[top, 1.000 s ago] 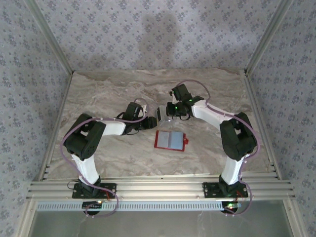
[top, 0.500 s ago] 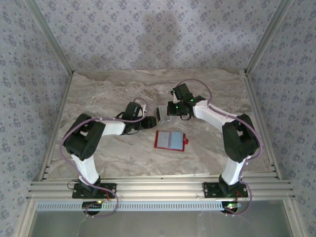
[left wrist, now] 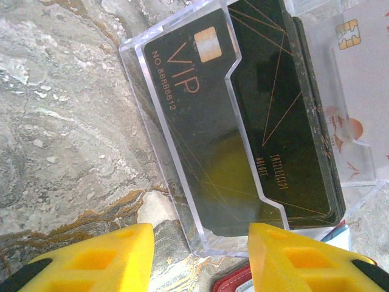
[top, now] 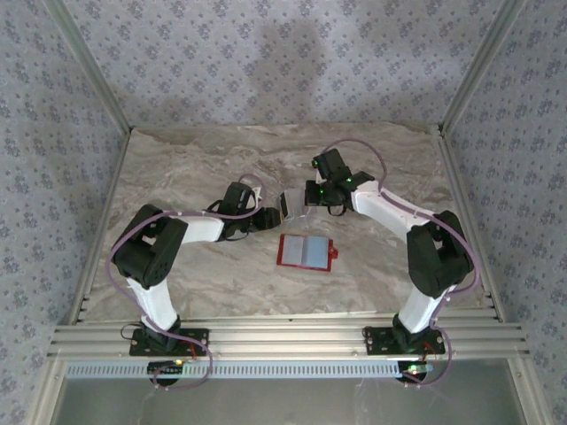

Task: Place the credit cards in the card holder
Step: Pick up the credit card from the storage box.

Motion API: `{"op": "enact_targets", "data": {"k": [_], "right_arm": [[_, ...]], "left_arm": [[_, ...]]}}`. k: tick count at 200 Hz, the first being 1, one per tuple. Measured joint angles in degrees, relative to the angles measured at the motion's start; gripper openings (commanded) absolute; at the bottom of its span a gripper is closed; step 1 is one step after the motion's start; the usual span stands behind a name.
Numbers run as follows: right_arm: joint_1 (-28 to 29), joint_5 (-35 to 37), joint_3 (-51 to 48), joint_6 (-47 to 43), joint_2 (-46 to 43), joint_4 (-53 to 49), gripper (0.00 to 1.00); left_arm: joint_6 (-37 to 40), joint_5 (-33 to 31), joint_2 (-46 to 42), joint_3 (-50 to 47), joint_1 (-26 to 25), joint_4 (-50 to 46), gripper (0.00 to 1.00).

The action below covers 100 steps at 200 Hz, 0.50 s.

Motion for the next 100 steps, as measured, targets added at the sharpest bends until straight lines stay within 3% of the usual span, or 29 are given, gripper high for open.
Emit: {"op": "enact_targets", "data": {"k": [100], "right_arm": [[-0.15,2.99,-3.67,0.11,-8.55,0.26,0.0]], "left_arm": [[-0.22,-0.39,-6.25,-1.53,1.6,-1.14,0.47]]}}
